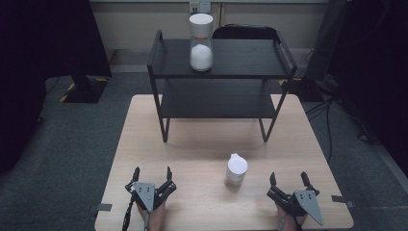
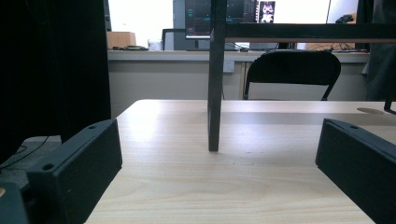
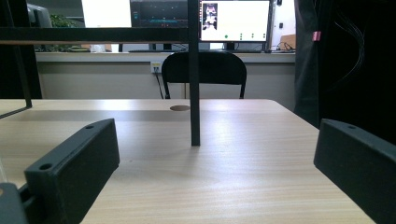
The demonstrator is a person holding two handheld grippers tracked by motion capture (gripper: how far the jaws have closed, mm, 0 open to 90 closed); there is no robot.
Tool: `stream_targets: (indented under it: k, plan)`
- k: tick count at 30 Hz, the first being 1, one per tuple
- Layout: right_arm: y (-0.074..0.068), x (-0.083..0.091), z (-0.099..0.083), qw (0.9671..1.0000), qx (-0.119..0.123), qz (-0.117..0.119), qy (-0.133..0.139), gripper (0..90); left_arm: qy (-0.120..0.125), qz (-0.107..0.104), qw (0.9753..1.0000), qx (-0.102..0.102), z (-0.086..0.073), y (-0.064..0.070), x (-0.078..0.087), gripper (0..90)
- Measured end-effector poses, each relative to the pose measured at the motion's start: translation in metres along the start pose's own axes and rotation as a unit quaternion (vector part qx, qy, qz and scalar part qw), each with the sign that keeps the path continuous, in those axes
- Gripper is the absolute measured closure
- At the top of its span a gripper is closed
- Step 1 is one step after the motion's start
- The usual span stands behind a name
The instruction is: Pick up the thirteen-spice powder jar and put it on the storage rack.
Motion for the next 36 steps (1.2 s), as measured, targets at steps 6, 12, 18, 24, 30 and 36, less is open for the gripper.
stream_targets:
  k: [6,12,18,24,30,36]
  plan:
    - [-0.003,0.000,-0.001,0.9999,-0.002,-0.011,0.004,0.0,0.000,-0.002,1.0000,0.000,0.000,0.000,0.000,0.0]
    - [-0.003,-0.002,0.004,0.9999,0.003,-0.005,-0.010,0.0,0.000,0.000,1.0000,0.000,0.000,0.000,0.000,0.0]
    - [-0.007,-0.003,0.023,0.9998,0.013,0.013,0.002,0.0,0.000,0.001,1.0000,0.000,0.000,0.001,0.000,0.1]
    - [-0.020,-0.010,0.051,0.9980,0.008,0.060,0.019,0.0,0.000,0.001,1.0000,0.000,0.000,0.001,0.000,0.0]
    - [-0.045,-0.015,0.067,0.9941,0.018,0.103,0.032,0.0,-0.001,0.005,1.0000,0.000,0.000,0.002,0.000,0.0]
    - [-0.068,-0.022,0.067,0.9896,0.021,0.141,0.022,0.0,-0.001,0.004,1.0000,0.000,0.000,0.002,0.000,0.0]
Point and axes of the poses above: each handheld gripper's, and its own axes: x roughly backward along the jaws, z roughly out of its top, y roughly to its right, the point moved 2 cm from there along -x, roughly forward along the jaws, and after that the axes turned 10 degrees about -x, right-handed, at the moved point
